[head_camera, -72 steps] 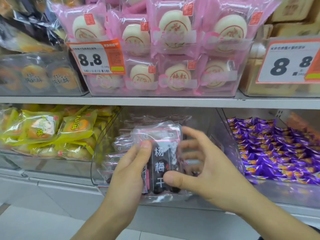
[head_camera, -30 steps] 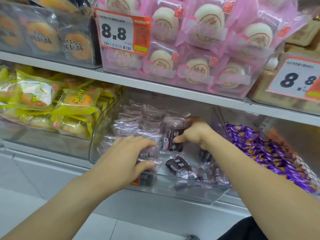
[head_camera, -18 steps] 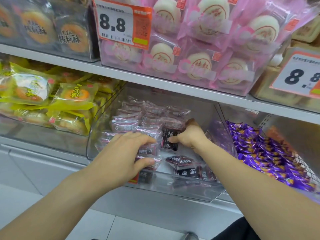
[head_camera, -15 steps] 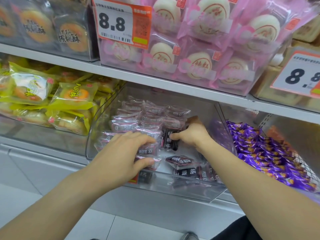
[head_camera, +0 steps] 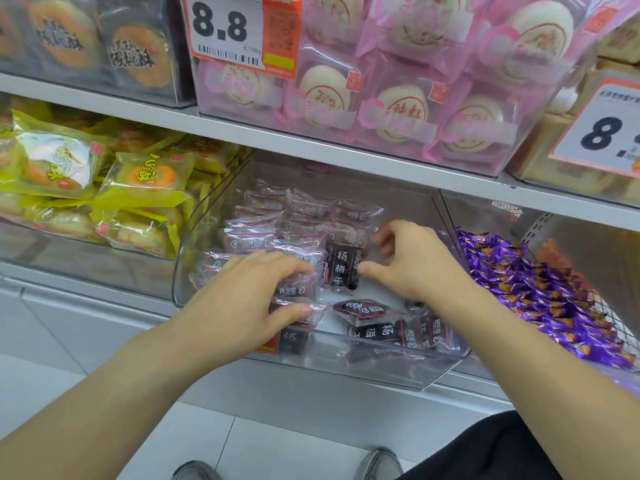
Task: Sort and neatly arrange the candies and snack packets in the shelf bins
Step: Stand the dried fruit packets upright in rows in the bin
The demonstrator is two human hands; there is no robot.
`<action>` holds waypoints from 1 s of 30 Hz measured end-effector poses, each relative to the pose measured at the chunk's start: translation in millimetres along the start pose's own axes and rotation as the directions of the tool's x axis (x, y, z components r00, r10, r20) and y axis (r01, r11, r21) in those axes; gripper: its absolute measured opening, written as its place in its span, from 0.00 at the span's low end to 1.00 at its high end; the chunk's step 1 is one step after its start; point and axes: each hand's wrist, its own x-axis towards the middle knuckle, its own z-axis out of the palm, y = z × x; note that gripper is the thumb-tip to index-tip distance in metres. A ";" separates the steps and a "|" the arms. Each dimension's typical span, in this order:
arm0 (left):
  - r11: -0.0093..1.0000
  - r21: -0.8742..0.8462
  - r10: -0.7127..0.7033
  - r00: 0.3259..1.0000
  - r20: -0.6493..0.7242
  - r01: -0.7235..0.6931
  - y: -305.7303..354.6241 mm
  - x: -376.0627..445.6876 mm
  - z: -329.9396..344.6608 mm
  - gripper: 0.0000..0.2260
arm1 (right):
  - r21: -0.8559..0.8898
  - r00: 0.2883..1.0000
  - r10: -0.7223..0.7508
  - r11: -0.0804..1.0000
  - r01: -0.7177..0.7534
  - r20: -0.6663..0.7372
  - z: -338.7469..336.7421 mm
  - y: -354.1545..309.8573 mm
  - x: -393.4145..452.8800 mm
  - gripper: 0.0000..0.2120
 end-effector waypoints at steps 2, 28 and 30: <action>1.000 -0.003 0.004 1.000 0.002 -0.004 1.6 0.1 -1.8 0.24 | 0.026 0.940 -0.136 0.991 0.135 0.313 -6.4 5.7 -13.7 0.28; 0.131 -0.958 -0.405 0.896 0.183 0.255 47.8 -2.8 -22.7 0.15 | 0.521 0.860 -0.493 0.705 0.481 -0.127 -36.7 -3.1 -63.8 0.15; 0.148 -0.943 -0.391 0.893 0.220 0.298 43.1 -6.2 -25.0 0.15 | 0.382 0.939 -0.341 0.863 0.330 -0.042 -39.4 6.8 -40.5 0.09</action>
